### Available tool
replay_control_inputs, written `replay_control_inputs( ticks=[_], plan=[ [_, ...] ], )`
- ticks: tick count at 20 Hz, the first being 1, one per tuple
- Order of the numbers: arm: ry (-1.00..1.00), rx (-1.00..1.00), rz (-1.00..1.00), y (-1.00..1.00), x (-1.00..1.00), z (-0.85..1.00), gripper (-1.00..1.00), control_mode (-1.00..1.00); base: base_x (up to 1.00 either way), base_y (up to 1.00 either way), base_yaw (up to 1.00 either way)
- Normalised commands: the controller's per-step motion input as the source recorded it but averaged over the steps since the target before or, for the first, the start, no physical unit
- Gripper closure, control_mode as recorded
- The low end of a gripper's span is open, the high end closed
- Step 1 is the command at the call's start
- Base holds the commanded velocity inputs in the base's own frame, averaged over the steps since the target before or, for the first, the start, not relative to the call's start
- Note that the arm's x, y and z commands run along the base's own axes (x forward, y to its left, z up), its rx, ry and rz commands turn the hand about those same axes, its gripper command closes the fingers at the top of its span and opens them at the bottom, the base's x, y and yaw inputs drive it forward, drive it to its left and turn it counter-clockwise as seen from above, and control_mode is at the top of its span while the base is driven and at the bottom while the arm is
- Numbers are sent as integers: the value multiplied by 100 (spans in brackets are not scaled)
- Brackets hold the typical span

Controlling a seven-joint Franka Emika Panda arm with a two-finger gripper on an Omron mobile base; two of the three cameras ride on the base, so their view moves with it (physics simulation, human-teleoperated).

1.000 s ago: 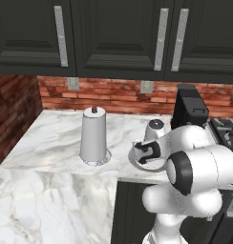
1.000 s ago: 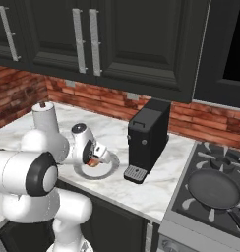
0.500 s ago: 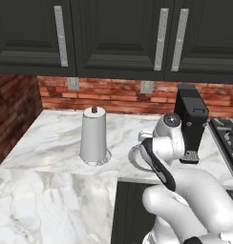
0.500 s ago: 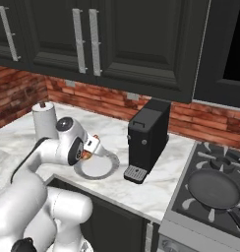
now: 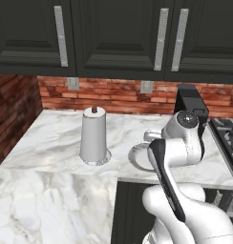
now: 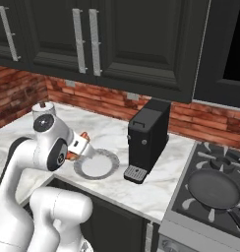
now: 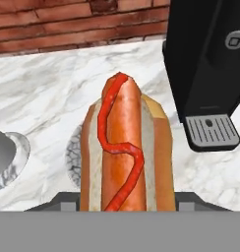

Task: Place the cold items (cucumber and squash) from the fridge in one tupperware on the dining counter. Place the warm items (kebab skewer and hot dog) in the stove area in another tupperware.

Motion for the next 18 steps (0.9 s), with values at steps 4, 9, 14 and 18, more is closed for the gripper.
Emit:
replay_control_inputs(
  ticks=[4, 9, 14, 18],
  plan=[
    [3, 3, 0, 8, -66, 84, 100, -100, 0, 0, 0],
    [13, 4, 0, 5, -58, 88, 100, -100, 0, 0, 0],
    [4, 1, 0, 7, -70, 35, 100, -100, 0, 0, 0],
    [-28, 0, 0, 11, -73, 0, 100, -100, 0, 0, 0]
  ],
)
